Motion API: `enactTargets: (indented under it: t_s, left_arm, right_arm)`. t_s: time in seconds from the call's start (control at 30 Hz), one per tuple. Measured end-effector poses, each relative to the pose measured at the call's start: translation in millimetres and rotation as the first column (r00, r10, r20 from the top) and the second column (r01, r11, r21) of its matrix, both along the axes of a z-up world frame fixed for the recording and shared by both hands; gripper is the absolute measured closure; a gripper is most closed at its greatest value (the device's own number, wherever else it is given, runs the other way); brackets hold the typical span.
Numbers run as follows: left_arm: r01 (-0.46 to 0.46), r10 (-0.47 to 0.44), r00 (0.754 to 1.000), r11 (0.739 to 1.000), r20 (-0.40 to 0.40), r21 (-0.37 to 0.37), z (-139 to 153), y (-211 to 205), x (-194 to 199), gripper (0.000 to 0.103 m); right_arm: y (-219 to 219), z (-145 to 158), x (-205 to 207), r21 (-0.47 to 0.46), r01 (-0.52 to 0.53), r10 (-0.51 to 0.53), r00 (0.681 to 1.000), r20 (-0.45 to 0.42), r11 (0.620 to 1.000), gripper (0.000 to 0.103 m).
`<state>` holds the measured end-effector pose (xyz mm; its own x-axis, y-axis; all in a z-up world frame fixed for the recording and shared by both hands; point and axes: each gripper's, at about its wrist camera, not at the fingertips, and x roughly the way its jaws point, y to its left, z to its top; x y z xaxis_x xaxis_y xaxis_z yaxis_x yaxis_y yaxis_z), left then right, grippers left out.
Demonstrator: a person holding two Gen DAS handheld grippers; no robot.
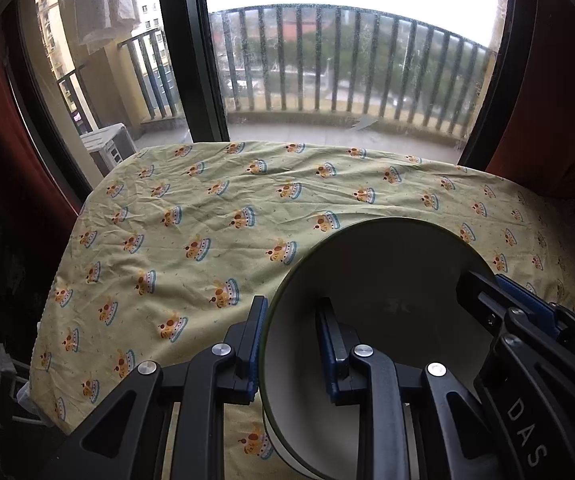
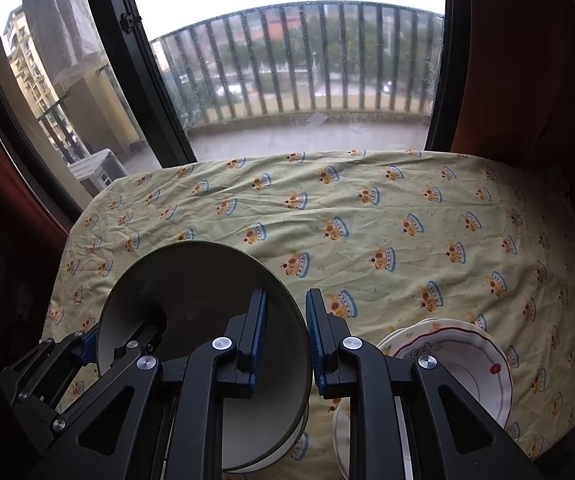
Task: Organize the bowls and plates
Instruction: 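Lift the nested bowls with both grippers and carry them toward the plate stack, then tilt the nested bowls with both grippers and bring them over the plates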
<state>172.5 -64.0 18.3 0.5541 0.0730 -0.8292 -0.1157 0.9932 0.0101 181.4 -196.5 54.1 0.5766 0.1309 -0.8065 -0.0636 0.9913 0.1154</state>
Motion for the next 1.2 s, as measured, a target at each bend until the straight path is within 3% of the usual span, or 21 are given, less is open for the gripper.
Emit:
enactTargets:
  t_s: [0.4,0.77,1.0,1.2]
  left_arm:
    - [0.002,-0.004,0.996,1.0,-0.087,-0.023,-30.6,-5.1,-15.3,0.081]
    - [0.011,-0.01,0.993,1.0,-0.119,0.005,-45.5,1.8,-17.1,0.081]
    - [0.038,-0.041,0.986,0.999,-0.163,-0.024,-62.1,6.6,-14.1,0.081]
    - [0.079,-0.084,0.984,0.996,-0.154,-0.038,-66.3,9.2,-7.1,0.081]
  right_arm:
    - [-3.5,-32.2,-15.0,-0.034,-0.018,0.015,0.996,-0.088,0.999,0.079]
    - [8.6,-51.8,-14.2,-0.069,-0.044,0.034,0.99,-0.14,0.997,0.079]
    - [16.3,-65.4,-12.8,-0.093,-0.028,0.012,0.985,-0.172,0.995,0.079]
    - [16.8,-71.3,-9.0,-0.114,0.014,-0.034,0.984,-0.174,0.993,0.08]
